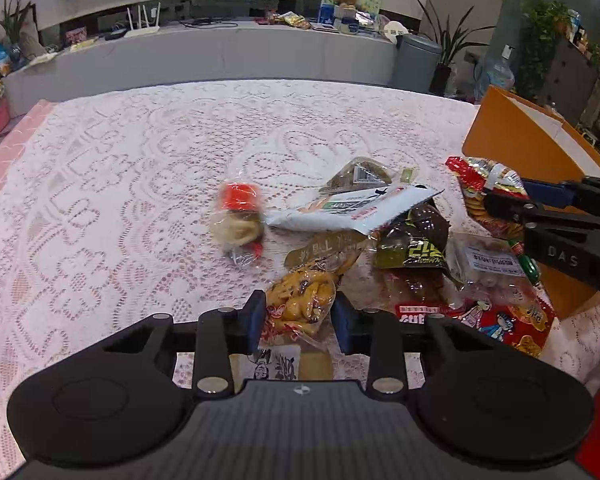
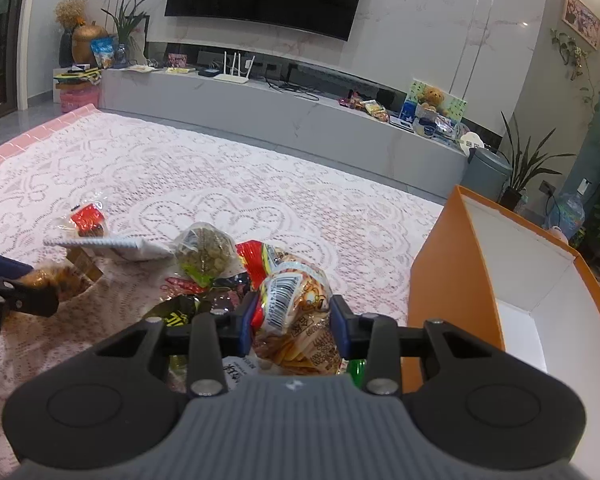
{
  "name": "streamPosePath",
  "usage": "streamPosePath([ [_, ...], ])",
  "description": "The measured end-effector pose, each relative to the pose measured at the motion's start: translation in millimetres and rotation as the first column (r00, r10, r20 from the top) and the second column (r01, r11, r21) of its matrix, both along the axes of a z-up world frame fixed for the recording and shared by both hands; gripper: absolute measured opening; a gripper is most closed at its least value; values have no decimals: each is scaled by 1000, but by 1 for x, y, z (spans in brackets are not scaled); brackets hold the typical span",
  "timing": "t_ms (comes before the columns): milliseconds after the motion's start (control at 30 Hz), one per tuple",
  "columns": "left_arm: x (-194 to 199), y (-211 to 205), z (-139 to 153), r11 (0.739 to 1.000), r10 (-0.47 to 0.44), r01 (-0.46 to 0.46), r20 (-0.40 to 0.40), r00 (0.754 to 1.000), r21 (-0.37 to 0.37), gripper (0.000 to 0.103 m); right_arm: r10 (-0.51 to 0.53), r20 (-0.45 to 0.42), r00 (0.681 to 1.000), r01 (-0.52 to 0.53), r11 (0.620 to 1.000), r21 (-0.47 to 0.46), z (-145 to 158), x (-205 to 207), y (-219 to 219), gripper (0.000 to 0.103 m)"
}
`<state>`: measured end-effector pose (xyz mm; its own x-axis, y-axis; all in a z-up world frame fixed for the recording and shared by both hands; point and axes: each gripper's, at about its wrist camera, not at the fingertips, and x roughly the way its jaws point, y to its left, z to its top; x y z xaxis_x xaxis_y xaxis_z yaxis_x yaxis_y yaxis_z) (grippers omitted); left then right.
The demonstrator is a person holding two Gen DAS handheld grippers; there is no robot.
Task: Organize snacks
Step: 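Close the left gripper on the yellow peanut bag while the right gripper closes on the bread bag, then carry the peanut bag with the left tool while the right tool carries the bread bag to the box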
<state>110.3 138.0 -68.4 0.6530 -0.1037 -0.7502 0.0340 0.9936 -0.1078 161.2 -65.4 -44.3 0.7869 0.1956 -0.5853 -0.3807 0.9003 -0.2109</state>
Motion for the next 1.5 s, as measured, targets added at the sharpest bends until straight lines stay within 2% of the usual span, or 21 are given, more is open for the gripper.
streamPosePath([
  [300,-3,-12,2,997,-41,39,30,999,63,37,9,31,999,-10,999,33,7,-11,-4,37],
  [367,-5,-10,5,999,-29,27,40,999,45,36,11,34,999,-12,999,37,9,-13,-5,36],
  [500,-8,0,11,998,10,-8,23,1000,-69,35,20,34,999,-21,999,35,10,-17,-5,36],
  [600,-13,2,17,993,43,-41,21,999,-113,34,31,39,999,-33,998,44,15,-21,-7,36],
  [800,-29,1,34,970,85,-73,42,996,-232,34,63,53,997,-67,996,66,30,-37,-11,36],
  [900,-37,-6,43,964,94,-79,46,994,-255,34,75,45,996,-79,994,80,38,-45,-15,35],
  [1000,-43,-12,54,954,101,-83,50,994,-288,34,84,-5,996,-83,988,127,46,-52,-21,35],
  [1033,-44,-15,59,953,106,-84,58,993,-291,33,87,-27,996,-82,984,155,49,-53,-25,35],
  [1067,-46,-17,64,954,105,-82,67,992,-289,26,87,-47,995,-78,980,182,52,-55,-30,35],
  [1167,-46,-26,75,953,100,-72,82,992,-293,26,79,-89,993,-56,969,240,60,-58,-41,35],
  [1300,-41,-42,82,963,92,-63,101,991,-263,25,67,-101,993,-37,960,278,69,-61,-57,35],
  [1433,-40,-51,89,952,78,-40,114,990,-304,25,55,-94,994,-25,956,294,75,-65,-75,34],
  [1500,-36,-59,96,954,60,-19,129,990,-299,25,52,-95,994,-20,950,311,80,-65,-85,34],
])
